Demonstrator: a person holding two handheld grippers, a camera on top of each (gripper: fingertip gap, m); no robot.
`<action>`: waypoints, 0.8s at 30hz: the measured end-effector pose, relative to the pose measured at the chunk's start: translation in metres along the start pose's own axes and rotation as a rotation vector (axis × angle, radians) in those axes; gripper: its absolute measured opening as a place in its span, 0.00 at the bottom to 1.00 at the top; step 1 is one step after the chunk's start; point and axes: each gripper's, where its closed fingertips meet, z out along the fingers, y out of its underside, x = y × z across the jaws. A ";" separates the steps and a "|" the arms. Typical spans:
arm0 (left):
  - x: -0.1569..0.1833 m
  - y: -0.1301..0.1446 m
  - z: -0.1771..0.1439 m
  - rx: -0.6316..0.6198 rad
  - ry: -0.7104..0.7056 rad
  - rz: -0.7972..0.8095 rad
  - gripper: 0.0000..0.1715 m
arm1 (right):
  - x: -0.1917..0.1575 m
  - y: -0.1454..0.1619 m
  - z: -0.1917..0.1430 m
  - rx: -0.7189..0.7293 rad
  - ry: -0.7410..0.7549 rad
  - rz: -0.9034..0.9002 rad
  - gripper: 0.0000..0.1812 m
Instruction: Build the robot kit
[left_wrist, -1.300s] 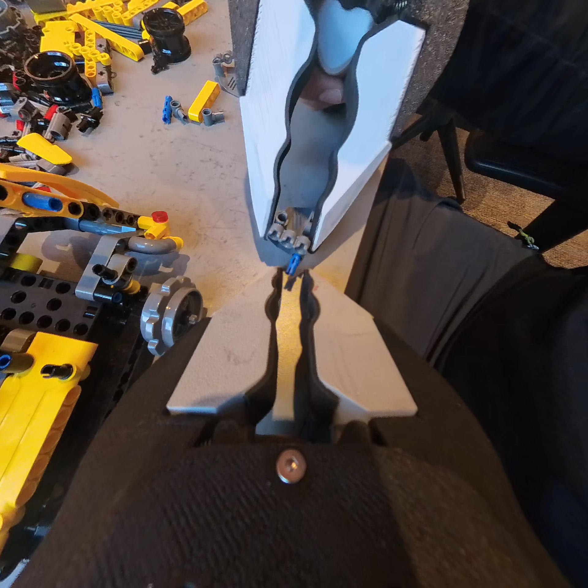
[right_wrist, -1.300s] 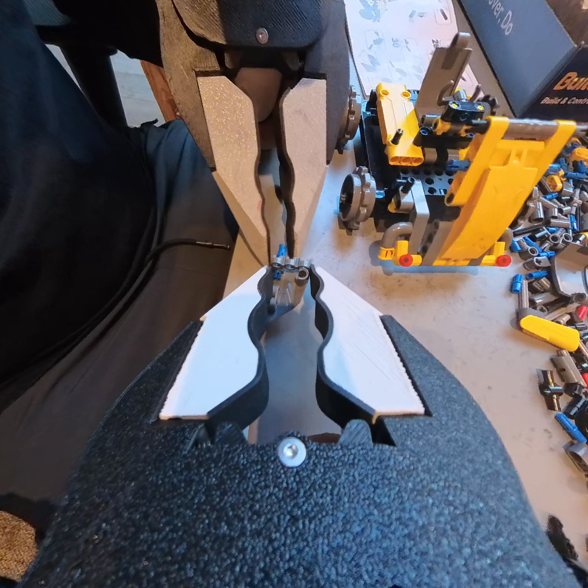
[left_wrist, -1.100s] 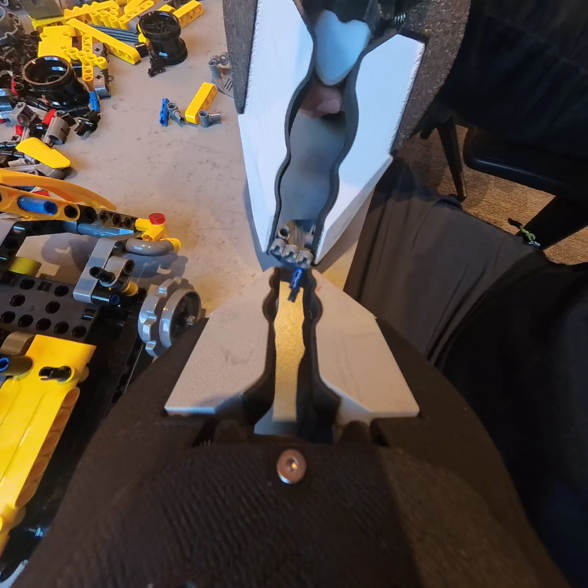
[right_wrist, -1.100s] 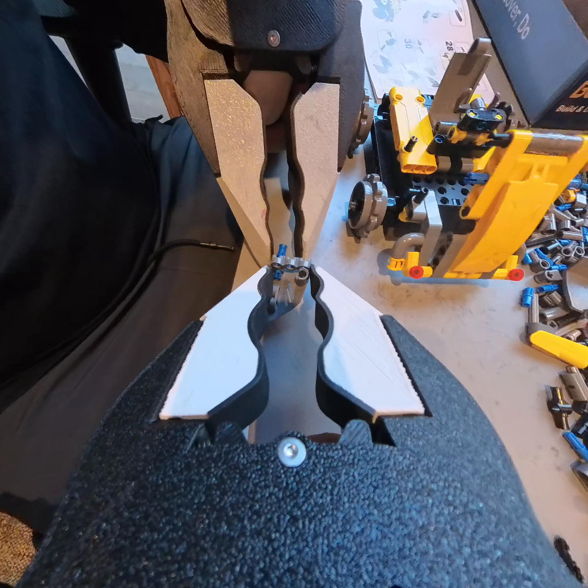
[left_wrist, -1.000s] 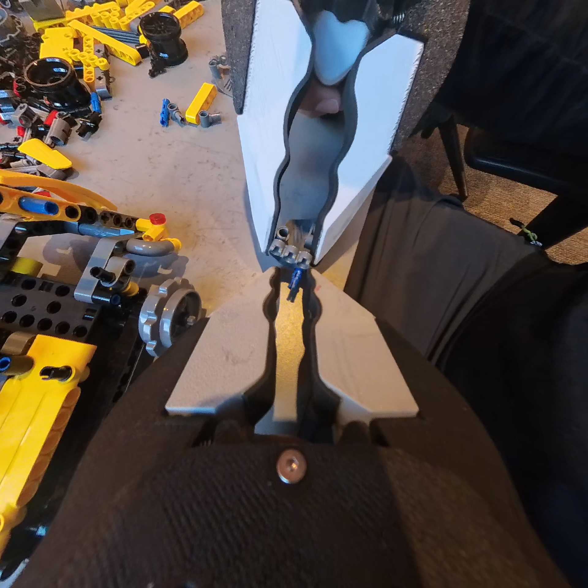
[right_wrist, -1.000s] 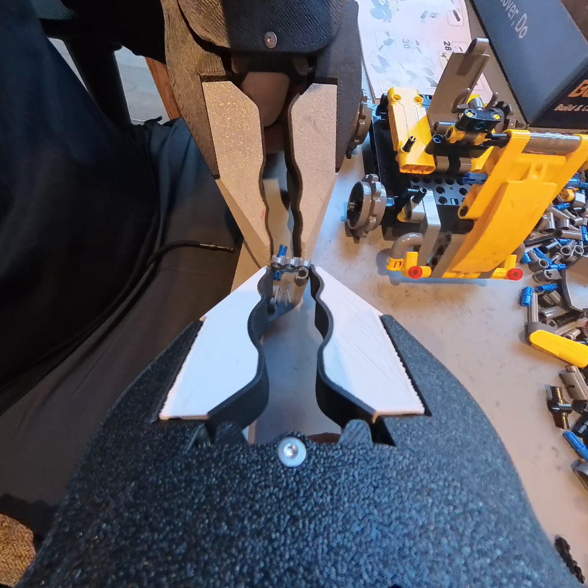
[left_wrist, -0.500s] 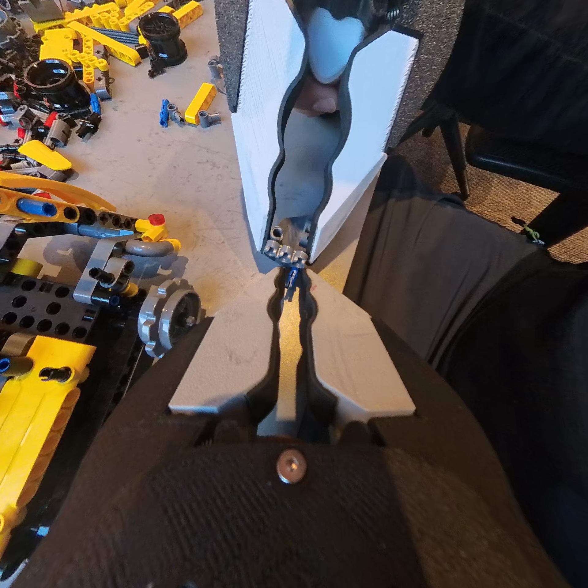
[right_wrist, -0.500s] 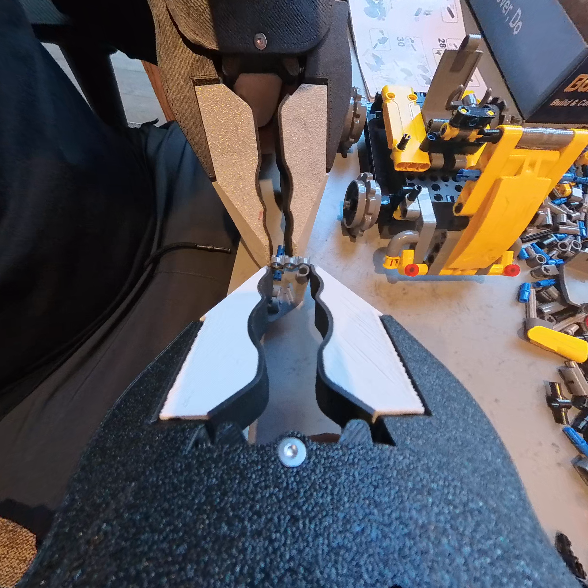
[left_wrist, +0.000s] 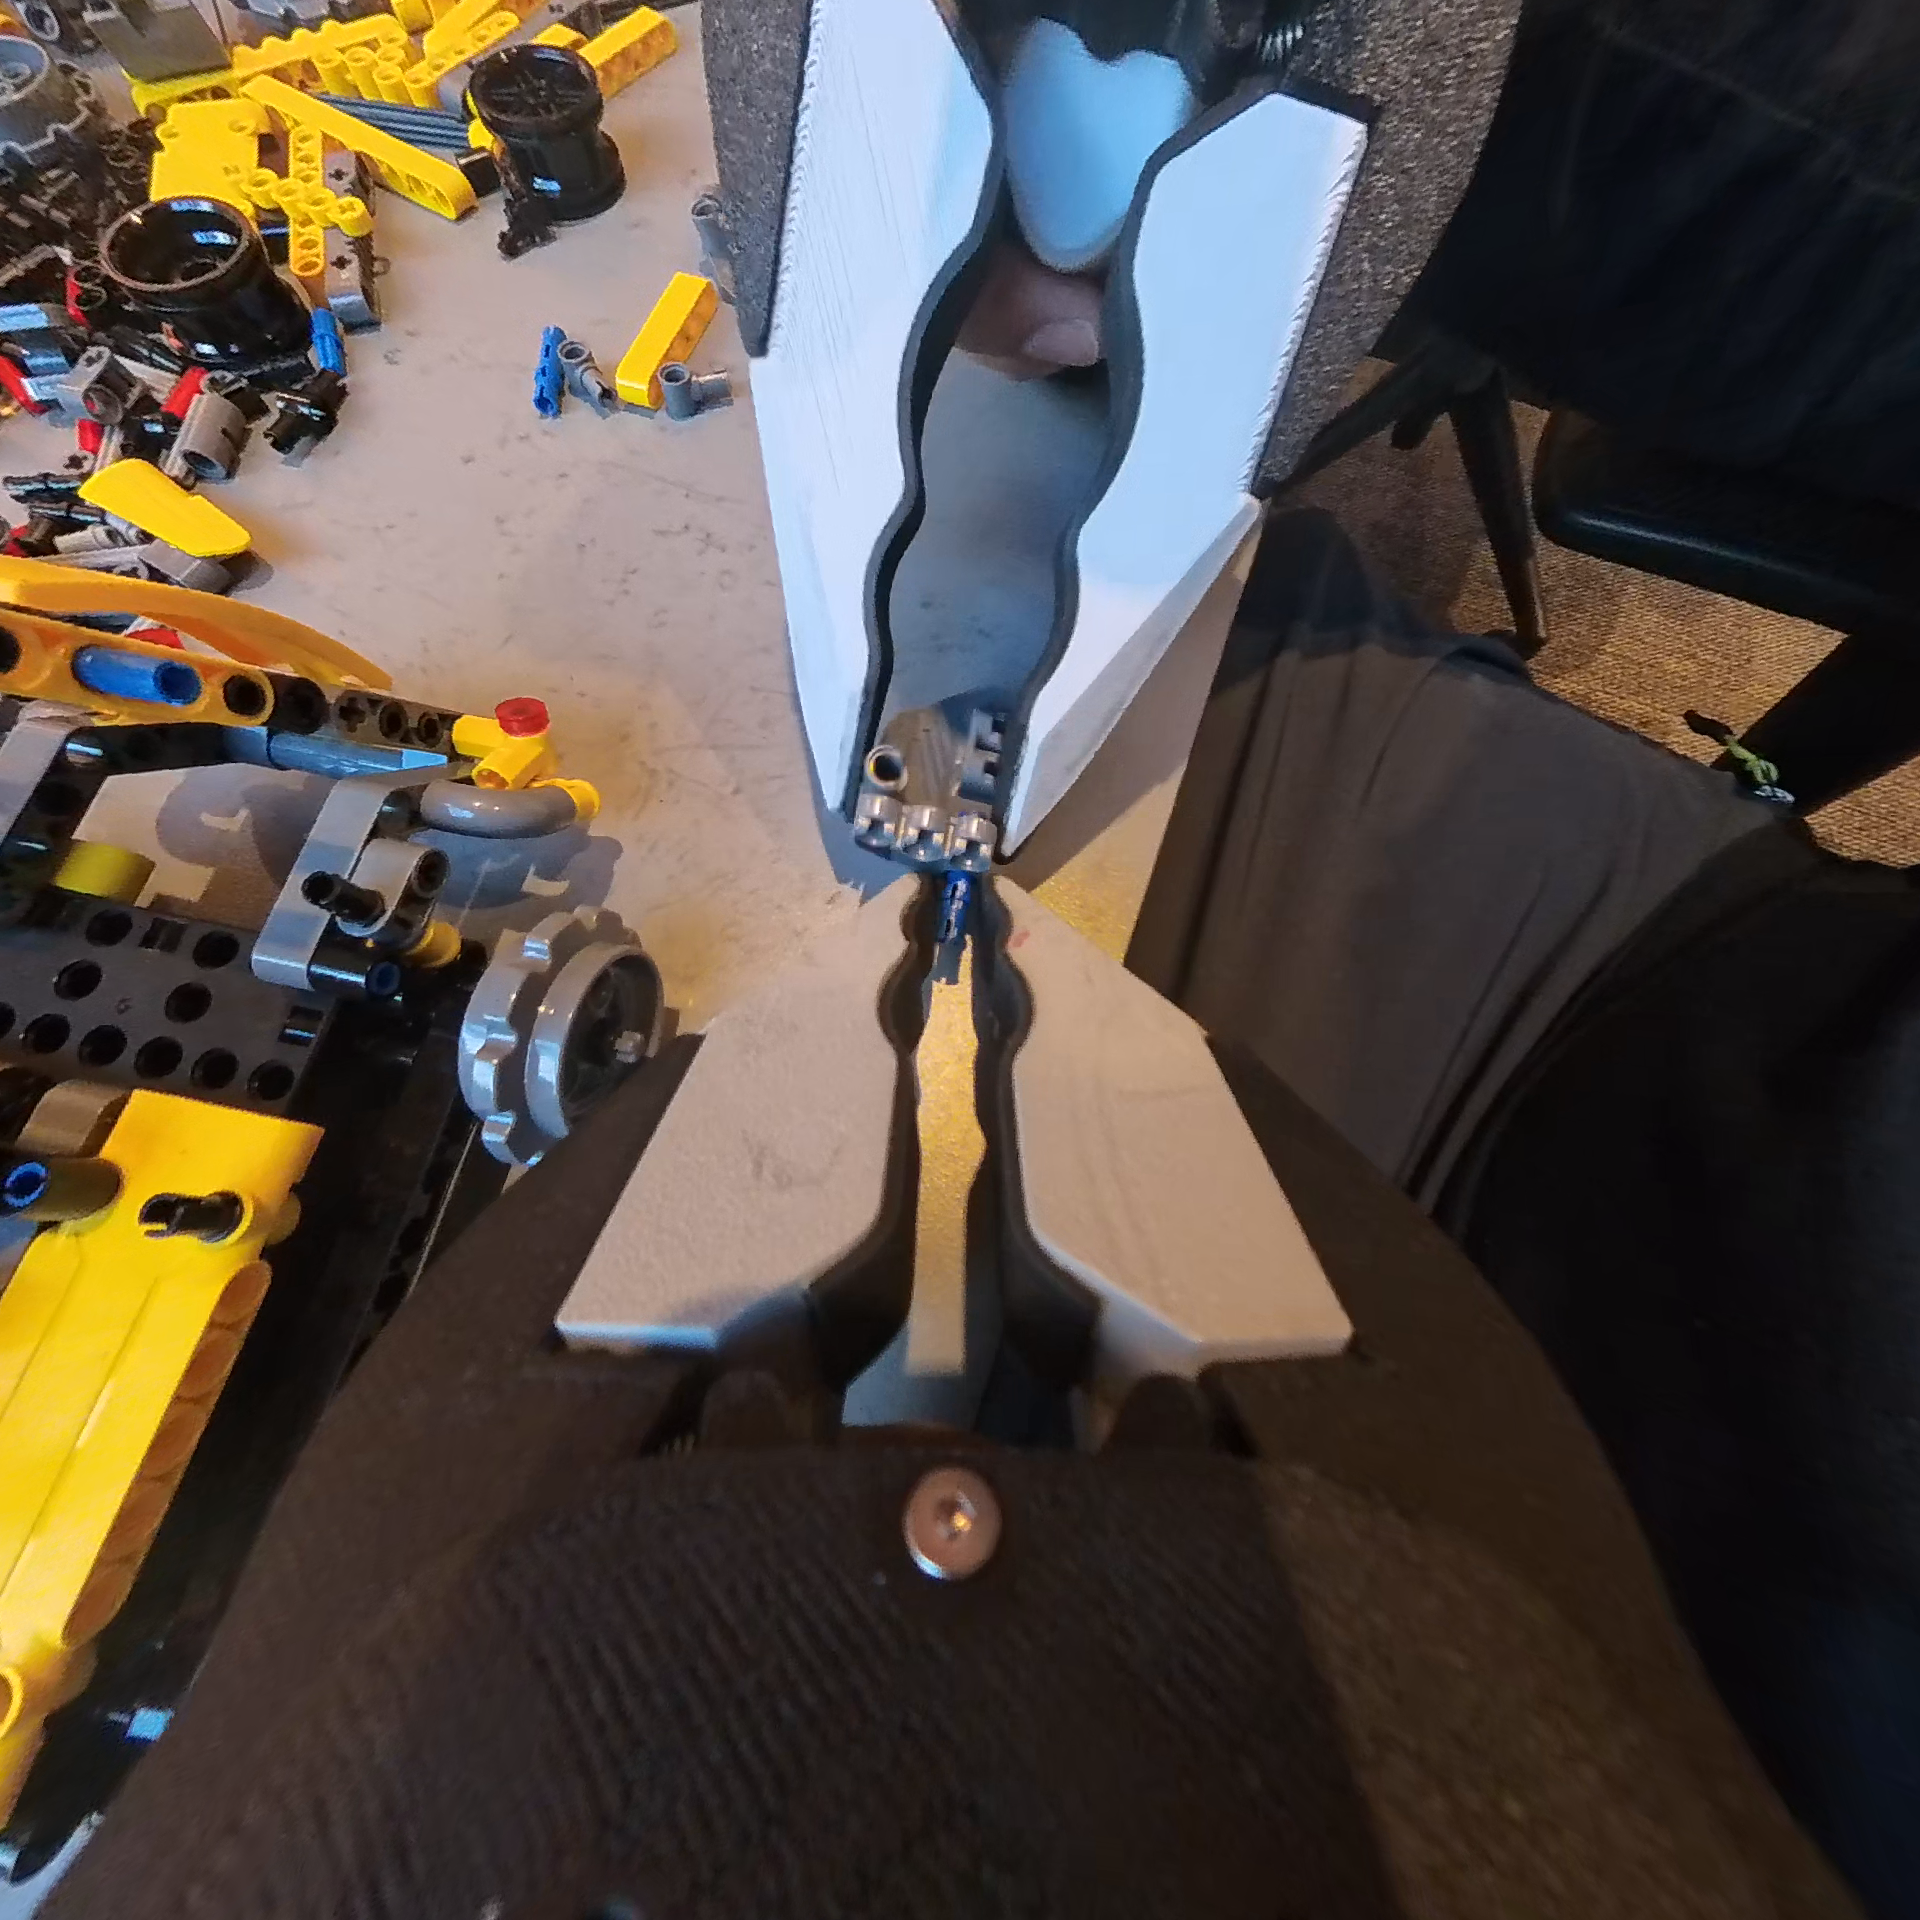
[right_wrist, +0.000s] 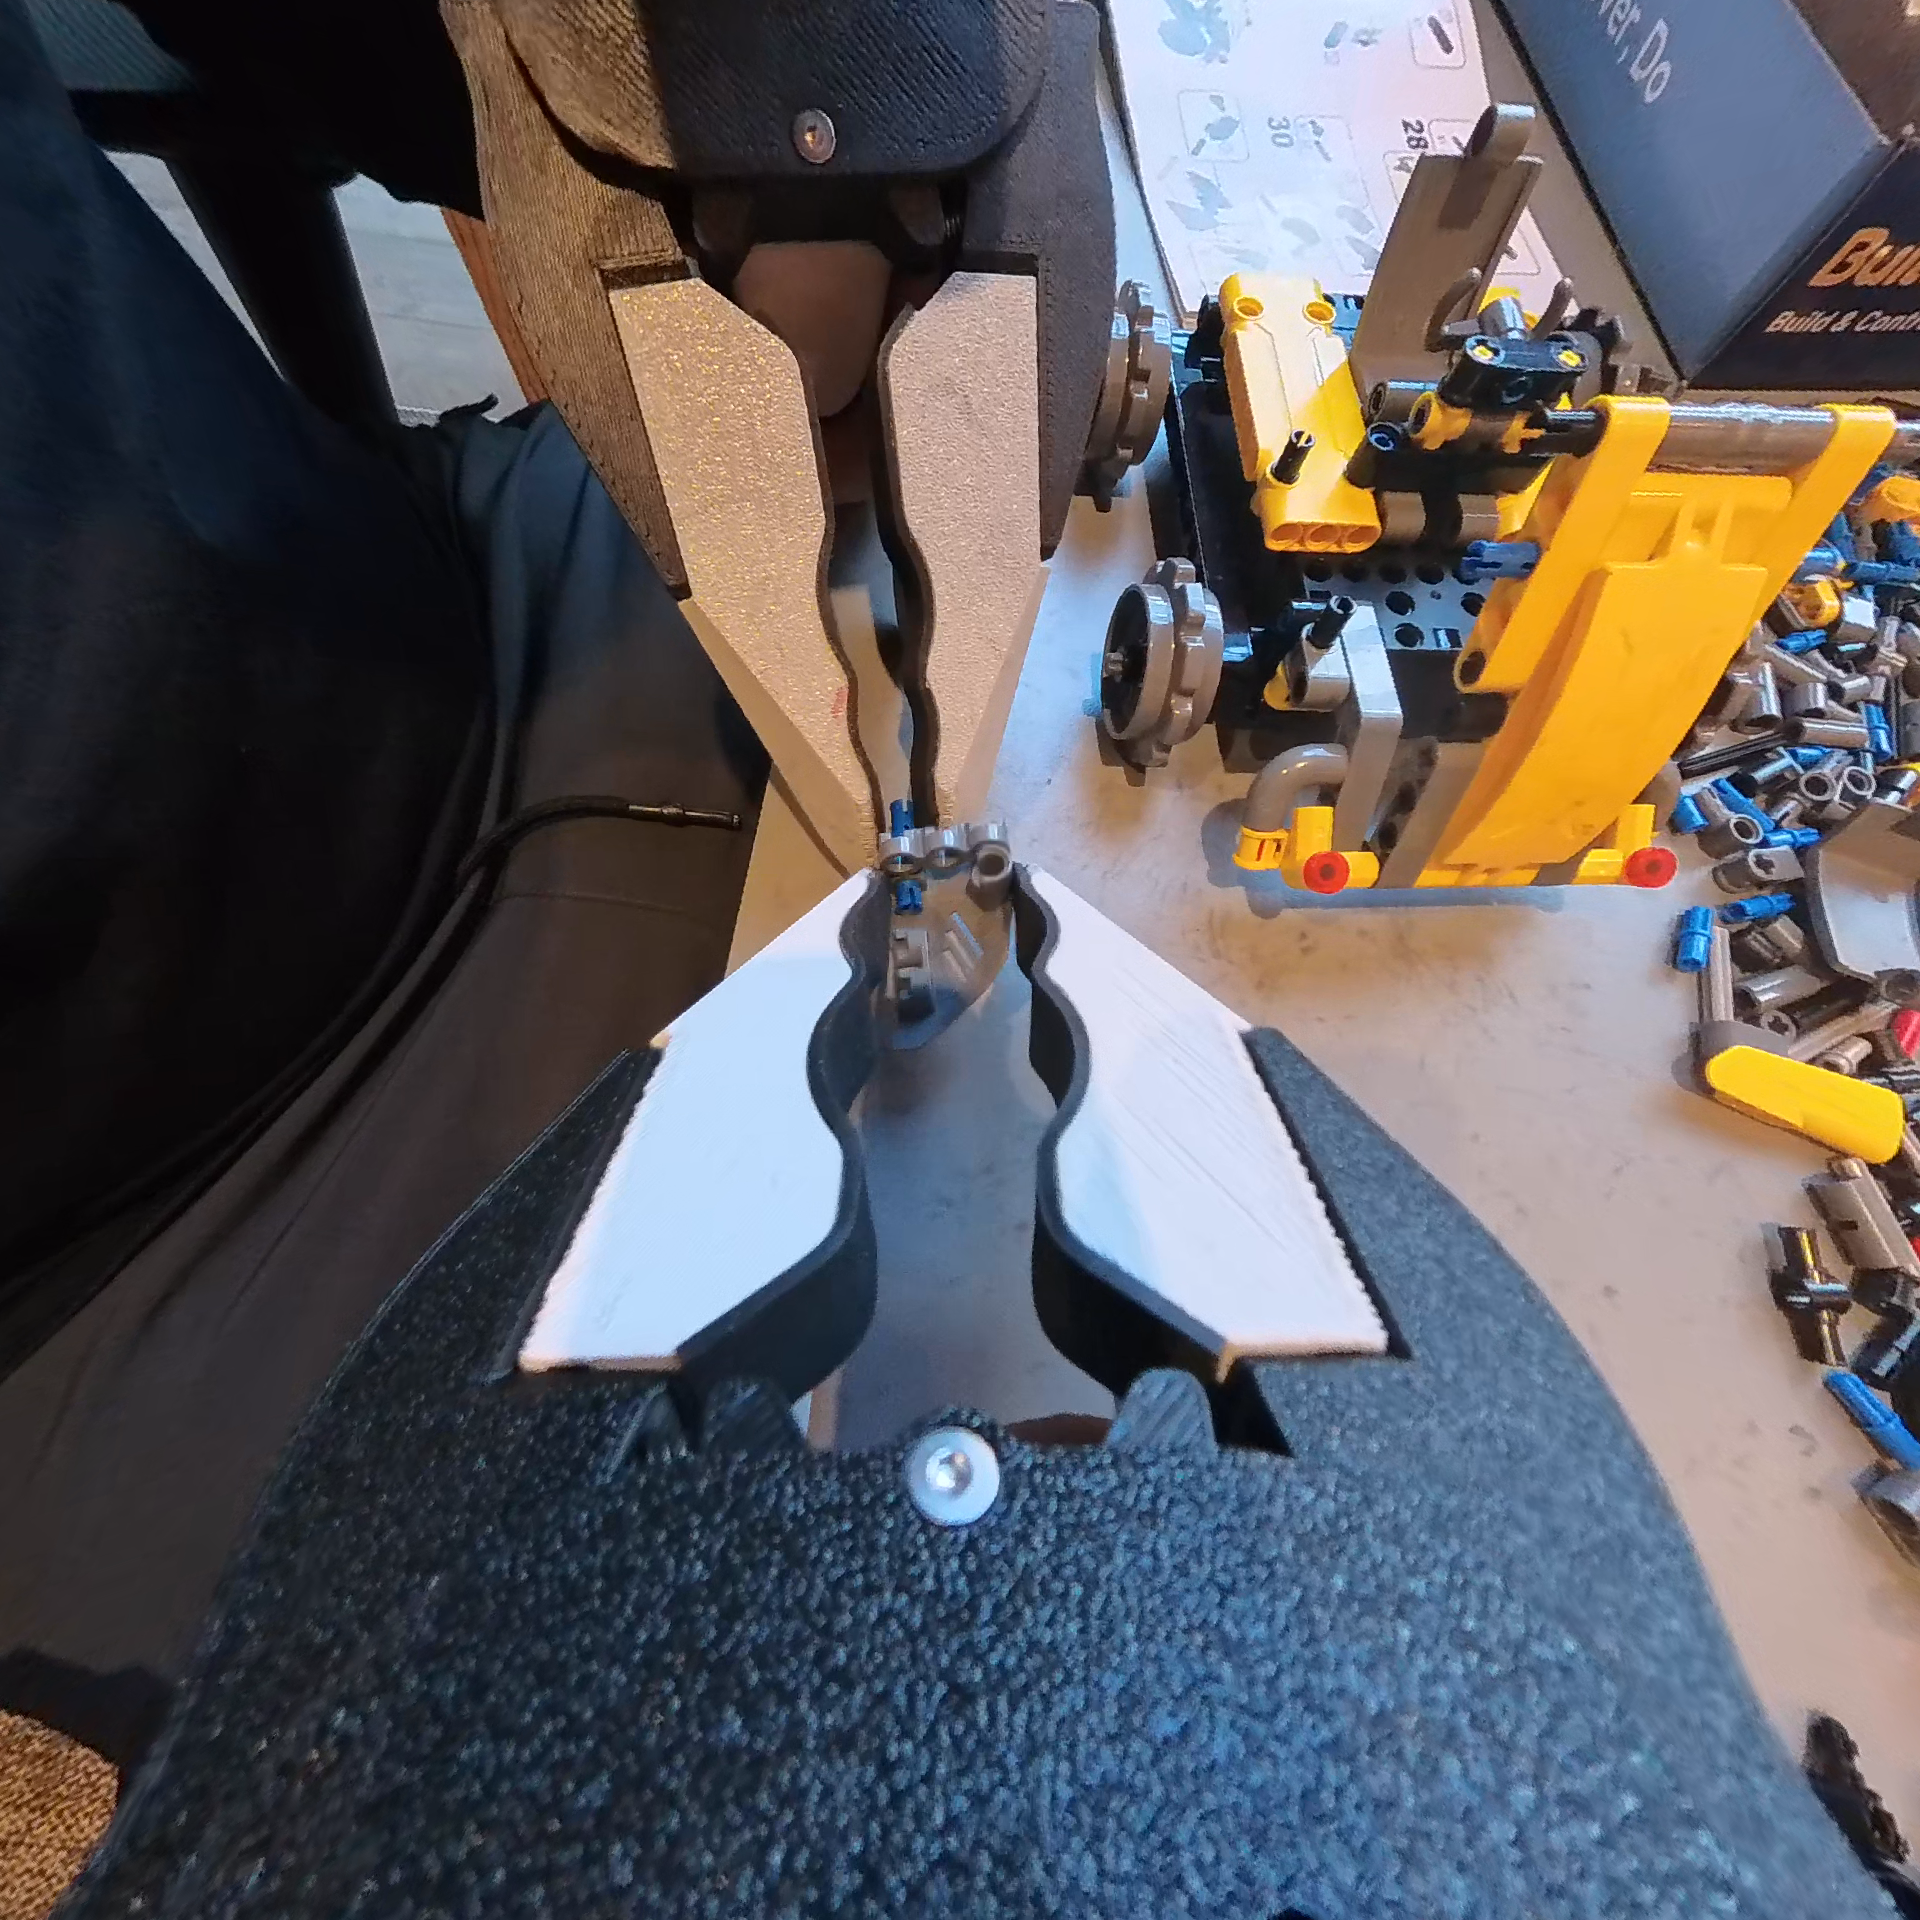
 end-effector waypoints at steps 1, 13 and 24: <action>0.000 0.000 0.000 0.000 -0.005 0.002 0.03 | 0.001 0.000 0.000 0.000 0.003 0.001 0.13; -0.002 0.000 0.001 0.000 -0.024 0.004 0.02 | 0.003 0.002 -0.001 -0.007 0.019 0.009 0.13; -0.008 0.000 0.001 0.001 -0.061 -0.012 0.02 | 0.010 0.008 -0.002 -0.038 0.069 0.009 0.13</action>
